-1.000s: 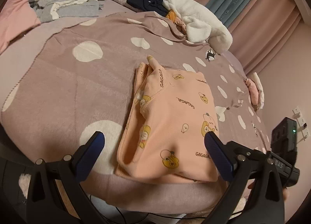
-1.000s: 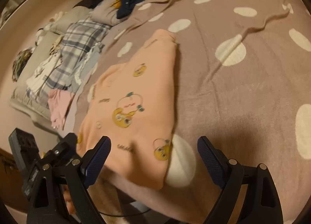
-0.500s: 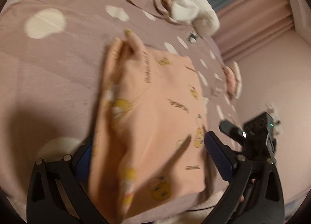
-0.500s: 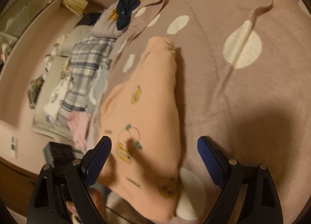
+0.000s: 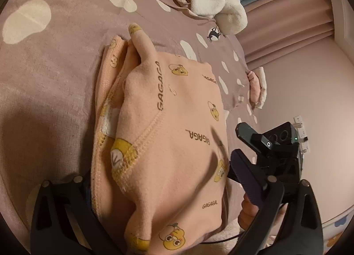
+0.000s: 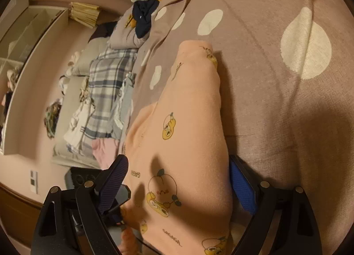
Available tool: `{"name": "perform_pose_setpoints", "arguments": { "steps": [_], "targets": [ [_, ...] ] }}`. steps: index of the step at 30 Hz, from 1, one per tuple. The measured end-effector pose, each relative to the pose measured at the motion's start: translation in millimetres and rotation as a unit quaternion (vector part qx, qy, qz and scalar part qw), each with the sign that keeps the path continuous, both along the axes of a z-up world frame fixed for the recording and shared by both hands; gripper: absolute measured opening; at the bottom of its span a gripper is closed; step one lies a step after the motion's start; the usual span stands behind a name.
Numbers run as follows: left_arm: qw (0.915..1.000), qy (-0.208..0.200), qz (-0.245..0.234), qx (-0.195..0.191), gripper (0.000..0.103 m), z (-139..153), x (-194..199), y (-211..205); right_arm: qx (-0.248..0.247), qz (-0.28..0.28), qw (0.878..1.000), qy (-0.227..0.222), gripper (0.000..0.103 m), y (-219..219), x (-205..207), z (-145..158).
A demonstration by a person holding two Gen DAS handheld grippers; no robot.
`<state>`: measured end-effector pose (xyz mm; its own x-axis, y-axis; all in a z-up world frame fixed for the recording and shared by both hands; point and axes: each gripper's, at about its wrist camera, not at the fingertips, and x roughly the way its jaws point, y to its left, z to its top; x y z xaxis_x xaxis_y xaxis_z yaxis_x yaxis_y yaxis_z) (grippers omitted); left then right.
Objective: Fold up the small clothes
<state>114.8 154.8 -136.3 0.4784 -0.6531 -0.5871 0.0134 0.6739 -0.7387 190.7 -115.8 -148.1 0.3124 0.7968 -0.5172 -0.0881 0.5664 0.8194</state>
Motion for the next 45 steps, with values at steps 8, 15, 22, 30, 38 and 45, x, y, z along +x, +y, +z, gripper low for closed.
{"name": "perform_pose_setpoints", "arguments": {
  "steps": [8, 15, 22, 30, 38, 45],
  "targets": [
    [0.9972, -0.002, 0.021, 0.072, 0.065, 3, -7, -6, -0.042, 0.004, 0.999, -0.025, 0.063, 7, -3, 3],
    [0.9928, -0.017, 0.016, 0.117, 0.05, 4, -8, -13, -0.097, 0.006, 0.994, -0.045, 0.039, 9, -4, 3],
    [0.9909, -0.022, 0.017, 0.132, 0.042, 0, -7, -16, -0.14, 0.013, 0.988, -0.069, 0.034, 17, -5, 4],
    [0.99, -0.023, 0.016, 0.138, 0.042, 0, -5, -19, -0.146, 0.014, 0.987, -0.071, 0.033, 18, -4, 3],
    [0.9897, -0.025, 0.019, 0.14, 0.042, -2, -6, -18, -0.157, 0.018, 0.985, -0.072, 0.033, 21, -5, 4],
    [0.9894, -0.024, 0.016, 0.142, 0.042, -1, -4, -18, -0.144, 0.019, 0.987, -0.066, 0.033, 21, -3, 1]
  ]
}}
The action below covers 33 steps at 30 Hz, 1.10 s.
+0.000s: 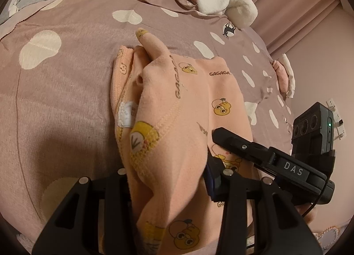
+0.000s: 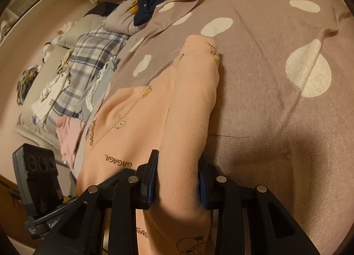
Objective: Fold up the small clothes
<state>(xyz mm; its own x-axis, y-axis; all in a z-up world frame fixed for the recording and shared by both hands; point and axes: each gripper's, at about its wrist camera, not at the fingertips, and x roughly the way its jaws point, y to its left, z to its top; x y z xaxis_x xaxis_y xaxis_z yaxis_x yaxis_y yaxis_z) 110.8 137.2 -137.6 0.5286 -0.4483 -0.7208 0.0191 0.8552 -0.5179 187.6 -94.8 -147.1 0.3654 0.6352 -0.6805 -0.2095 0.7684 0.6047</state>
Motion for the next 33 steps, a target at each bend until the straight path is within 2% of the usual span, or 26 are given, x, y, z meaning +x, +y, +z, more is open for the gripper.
{"name": "perform_pose_setpoints", "arguments": {
  "steps": [4, 9, 19, 24, 31, 33],
  "targets": [
    [1.0, -0.001, 0.004, 0.0, 0.042, 1, -1, -1, -0.008, -0.001, 1.0, -0.009, 0.033, 3, -2, 4],
    [0.9996, -0.011, 0.006, 0.025, 0.04, 10, -3, -7, -0.025, -0.001, 1.0, -0.019, 0.031, 7, -4, 12],
    [0.9929, -0.082, 0.008, 0.086, 0.04, 56, -21, -16, -0.004, 0.01, 0.997, -0.08, 0.029, 9, -14, 52],
    [0.9916, -0.1, 0.013, 0.08, 0.04, 77, -32, -14, 0.013, 0.013, 0.995, -0.099, 0.029, 6, -22, 72],
    [0.9866, -0.133, 0.006, 0.094, 0.04, 107, -50, -24, 0.024, 0.011, 0.991, -0.132, 0.029, -3, -36, 99],
    [0.9871, -0.136, 0.006, 0.084, 0.04, 114, -53, -25, 0.029, 0.004, 0.99, -0.14, 0.029, -8, -38, 107]
  ]
}}
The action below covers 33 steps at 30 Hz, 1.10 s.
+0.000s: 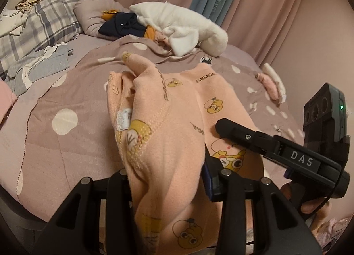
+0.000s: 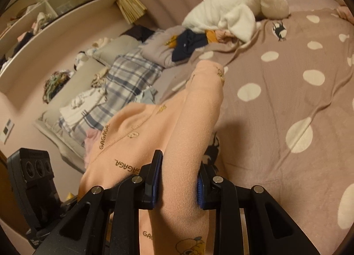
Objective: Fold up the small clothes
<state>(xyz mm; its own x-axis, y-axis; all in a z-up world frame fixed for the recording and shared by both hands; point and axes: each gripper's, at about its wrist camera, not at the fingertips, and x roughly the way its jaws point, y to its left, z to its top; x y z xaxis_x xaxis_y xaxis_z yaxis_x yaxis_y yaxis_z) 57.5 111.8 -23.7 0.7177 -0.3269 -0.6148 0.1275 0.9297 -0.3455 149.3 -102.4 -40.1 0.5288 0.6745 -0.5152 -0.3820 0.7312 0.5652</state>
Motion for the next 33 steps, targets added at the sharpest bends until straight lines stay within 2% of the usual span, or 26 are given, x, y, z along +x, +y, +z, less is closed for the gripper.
{"name": "perform_pose_setpoints", "arguments": {
  "steps": [3, 9, 14, 18, 24, 31, 32, 33],
  "targets": [
    [0.9999, -0.003, -0.006, -0.008, 0.04, 12, -1, -7, 0.004, -0.005, 1.0, -0.014, 0.029, -9, -3, 11],
    [0.9987, -0.039, -0.029, 0.013, 0.04, 45, 5, -53, 0.017, -0.04, 0.998, -0.043, 0.029, -50, -4, 36],
    [0.998, -0.035, -0.049, -0.019, 0.04, 68, 22, -97, 0.016, -0.079, 0.994, -0.072, 0.029, -97, 4, 64],
    [0.9971, -0.039, -0.059, -0.028, 0.04, 80, 32, -129, 0.007, -0.103, 0.992, -0.075, 0.029, -123, 9, 75],
    [0.9956, -0.037, -0.079, -0.033, 0.04, 85, 46, -154, 0.0, -0.116, 0.99, -0.077, 0.028, -148, 13, 77],
    [0.9964, -0.035, -0.076, -0.016, 0.04, 81, 63, -163, -0.003, -0.118, 0.991, -0.069, 0.029, -156, 25, 71],
    [0.9966, -0.031, -0.074, -0.018, 0.041, 79, 67, -162, -0.007, -0.116, 0.991, -0.068, 0.029, -154, 29, 69],
    [0.9972, -0.023, -0.069, -0.02, 0.047, 77, 72, -160, -0.011, -0.117, 0.991, -0.066, 0.029, -155, 30, 69]
  ]
}}
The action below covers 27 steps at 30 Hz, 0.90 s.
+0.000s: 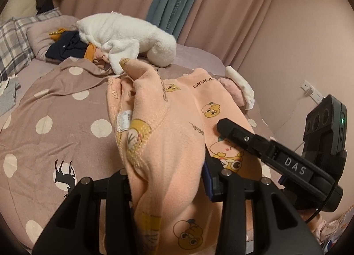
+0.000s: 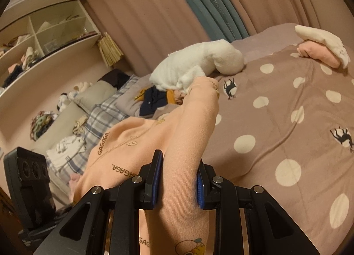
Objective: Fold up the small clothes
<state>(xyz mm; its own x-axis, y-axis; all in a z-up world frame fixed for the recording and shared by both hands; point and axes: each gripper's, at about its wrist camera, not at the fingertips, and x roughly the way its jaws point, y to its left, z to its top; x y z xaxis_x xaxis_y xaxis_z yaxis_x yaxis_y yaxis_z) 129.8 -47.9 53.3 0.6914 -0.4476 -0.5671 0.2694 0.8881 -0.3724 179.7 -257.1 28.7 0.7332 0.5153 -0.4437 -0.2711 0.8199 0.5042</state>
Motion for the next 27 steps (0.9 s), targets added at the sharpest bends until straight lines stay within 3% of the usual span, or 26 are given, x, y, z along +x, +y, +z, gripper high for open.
{"name": "perform_pose_setpoints", "arguments": {
  "steps": [1, 3, 4, 6, 8, 10, 12, 18, 27],
  "targets": [
    [0.9999, 0.008, 0.008, 0.0, 0.052, -2, 5, 3, -0.008, -0.003, 1.0, 0.008, 0.029, 1, 4, -2],
    [0.998, 0.018, 0.058, 0.018, 0.095, -8, 13, 14, -0.04, -0.031, 0.998, 0.037, 0.043, 4, 9, -6],
    [0.9962, 0.015, 0.082, 0.026, 0.103, -9, 13, 21, -0.049, -0.043, 0.997, 0.045, 0.054, 4, 9, -8],
    [0.9937, 0.002, 0.108, 0.03, 0.102, -10, 12, 34, -0.05, -0.049, 0.997, 0.04, 0.058, 1, 5, -9],
    [0.993, -0.005, 0.116, 0.025, 0.102, -12, 9, 45, -0.041, -0.043, 0.998, 0.037, 0.073, -1, -1, -9],
    [0.9931, 0.008, 0.108, 0.045, 0.102, -14, 10, 46, -0.043, -0.049, 0.997, 0.037, 0.079, -1, -5, -7],
    [0.994, 0.016, 0.087, 0.065, 0.102, -18, 11, 42, -0.048, -0.051, 0.997, 0.04, 0.079, 0, -7, -6],
    [0.9952, 0.017, 0.061, 0.075, 0.103, -23, -2, 37, -0.057, -0.052, 0.995, 0.063, 0.081, 4, -9, -6],
    [0.9965, 0.03, 0.049, 0.061, 0.103, -18, -16, 33, -0.06, -0.059, 0.993, 0.085, 0.082, -3, -21, -8]
  ]
}}
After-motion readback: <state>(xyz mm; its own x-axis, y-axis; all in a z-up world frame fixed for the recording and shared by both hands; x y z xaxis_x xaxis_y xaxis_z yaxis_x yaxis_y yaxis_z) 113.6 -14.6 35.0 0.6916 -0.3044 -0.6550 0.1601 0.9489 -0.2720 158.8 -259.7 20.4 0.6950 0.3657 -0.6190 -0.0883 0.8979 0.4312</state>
